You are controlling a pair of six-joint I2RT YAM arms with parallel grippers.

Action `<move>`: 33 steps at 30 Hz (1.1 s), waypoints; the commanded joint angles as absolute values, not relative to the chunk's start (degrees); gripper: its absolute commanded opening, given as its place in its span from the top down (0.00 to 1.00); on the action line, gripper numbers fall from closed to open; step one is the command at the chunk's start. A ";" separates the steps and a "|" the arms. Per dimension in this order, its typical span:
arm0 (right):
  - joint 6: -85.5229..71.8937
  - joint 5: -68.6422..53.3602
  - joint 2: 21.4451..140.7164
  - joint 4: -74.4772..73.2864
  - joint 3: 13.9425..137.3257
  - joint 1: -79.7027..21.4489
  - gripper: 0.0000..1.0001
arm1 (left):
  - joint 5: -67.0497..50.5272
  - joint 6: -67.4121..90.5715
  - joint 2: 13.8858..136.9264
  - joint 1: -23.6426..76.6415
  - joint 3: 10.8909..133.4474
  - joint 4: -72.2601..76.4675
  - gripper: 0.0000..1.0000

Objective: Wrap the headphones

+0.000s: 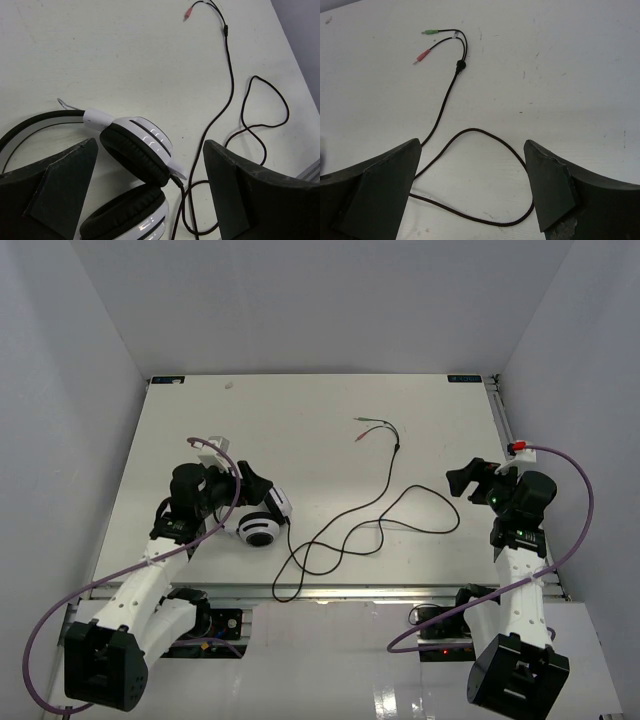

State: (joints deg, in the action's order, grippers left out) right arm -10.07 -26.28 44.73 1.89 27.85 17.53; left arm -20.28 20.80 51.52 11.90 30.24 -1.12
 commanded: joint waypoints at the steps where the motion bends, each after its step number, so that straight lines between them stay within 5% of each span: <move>1: -5.86 -33.39 44.44 3.14 29.82 17.78 0.10 | -17.92 19.95 51.68 12.04 31.47 -2.52 0.03; 7: 22.28 -55.95 49.30 -12.32 36.68 14.38 0.10 | -8.62 19.23 52.68 12.04 33.36 -6.92 0.07; 14: 38.75 -51.89 56.53 -28.28 43.64 -3.50 0.10 | 1.74 16.49 59.28 12.04 42.96 -17.71 0.06; 24: 52.71 -66.51 46.82 -28.42 32.28 -2.63 0.10 | 9.44 -0.34 75.11 12.04 57.76 -30.23 0.02; 33: 57.48 -65.30 46.01 -30.45 31.86 -2.11 0.08 | 0.70 -17.45 79.01 12.00 60.03 -33.40 0.09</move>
